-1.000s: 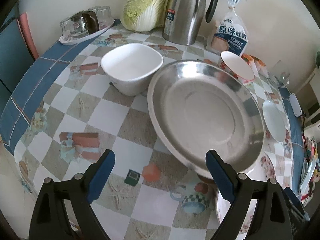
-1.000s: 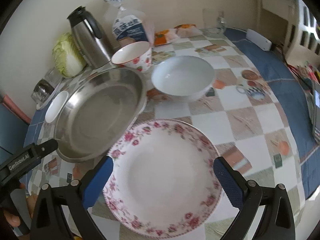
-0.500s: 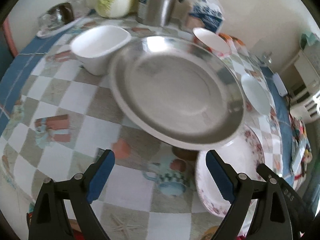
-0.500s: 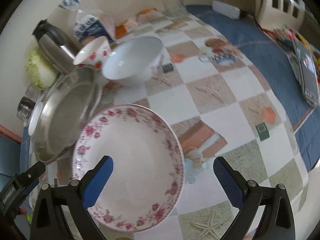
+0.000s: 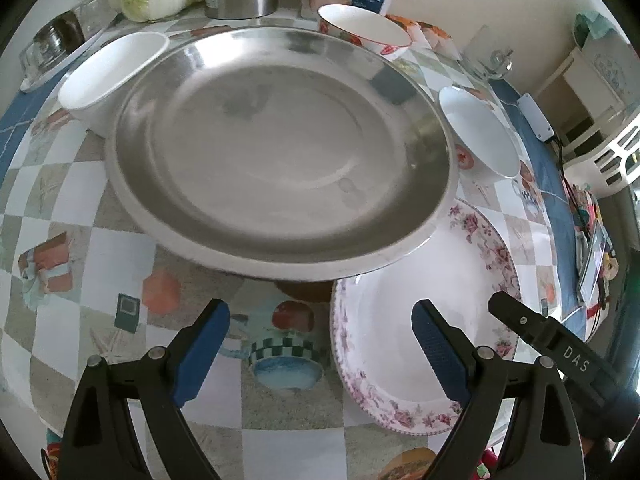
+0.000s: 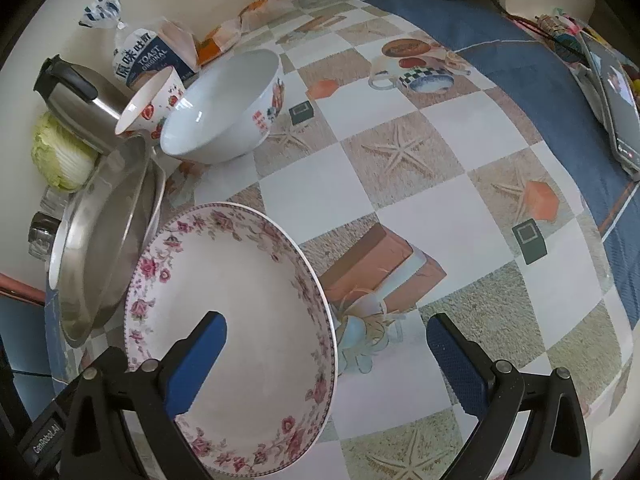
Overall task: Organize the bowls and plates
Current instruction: 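Move both grippers to the floral-rimmed plate and close on its rim, then lift the floral-rimmed plate with both grippers and carry it toward the steel basin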
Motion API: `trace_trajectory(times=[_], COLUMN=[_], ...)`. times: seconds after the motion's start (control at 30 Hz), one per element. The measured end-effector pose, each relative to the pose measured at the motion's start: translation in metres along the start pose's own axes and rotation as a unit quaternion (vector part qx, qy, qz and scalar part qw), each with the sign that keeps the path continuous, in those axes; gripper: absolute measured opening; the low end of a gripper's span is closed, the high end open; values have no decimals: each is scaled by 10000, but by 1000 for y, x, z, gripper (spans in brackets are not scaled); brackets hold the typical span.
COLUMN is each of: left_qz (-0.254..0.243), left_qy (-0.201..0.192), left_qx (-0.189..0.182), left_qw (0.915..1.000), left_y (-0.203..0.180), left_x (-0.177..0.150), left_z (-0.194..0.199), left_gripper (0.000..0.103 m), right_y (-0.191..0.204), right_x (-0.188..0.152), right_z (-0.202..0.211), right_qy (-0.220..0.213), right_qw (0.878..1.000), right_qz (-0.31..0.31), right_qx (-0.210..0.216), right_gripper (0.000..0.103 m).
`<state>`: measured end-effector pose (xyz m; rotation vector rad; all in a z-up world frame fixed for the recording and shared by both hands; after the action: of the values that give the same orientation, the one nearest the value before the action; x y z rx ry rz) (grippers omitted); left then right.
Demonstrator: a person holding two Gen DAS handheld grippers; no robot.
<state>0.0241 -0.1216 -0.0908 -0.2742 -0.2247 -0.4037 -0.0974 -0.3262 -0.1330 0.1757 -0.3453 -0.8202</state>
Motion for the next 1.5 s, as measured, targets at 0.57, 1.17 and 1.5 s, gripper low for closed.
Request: trace_trajectory(times=[0.57,1.17,1.5], left_qz=[284,264,85], left_qy=[449,421,608], left_qx=[-99,-360,-694], left_qw=[9985,9981,9957], left_y=[-1,9,-5], left_x=[8,9,4], left_z=[-33,-42,-52], left_gripper=[59,26,20], right_y=[1,1,-6], right_x=[7,6,6], right_z=[1,2,5], right_qy=[-121,-121,-124], right_qw=[9998,9995,9994], right_qz=[-40,-71,-216], right_qx=[140,286,252], right_gripper=[50,15,15])
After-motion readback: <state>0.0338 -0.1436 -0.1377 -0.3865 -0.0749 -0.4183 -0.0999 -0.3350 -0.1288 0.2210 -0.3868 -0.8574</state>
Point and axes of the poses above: each gripper's, at about its wrist camera, not at the fingertips, and z roughly against the way its jaws point, y to its left, x to its top, the point moved 3 cm from there along -z, roughly the way its jaws point, and after that the axes turned 2 degrees about y, right-handed, at the moved point
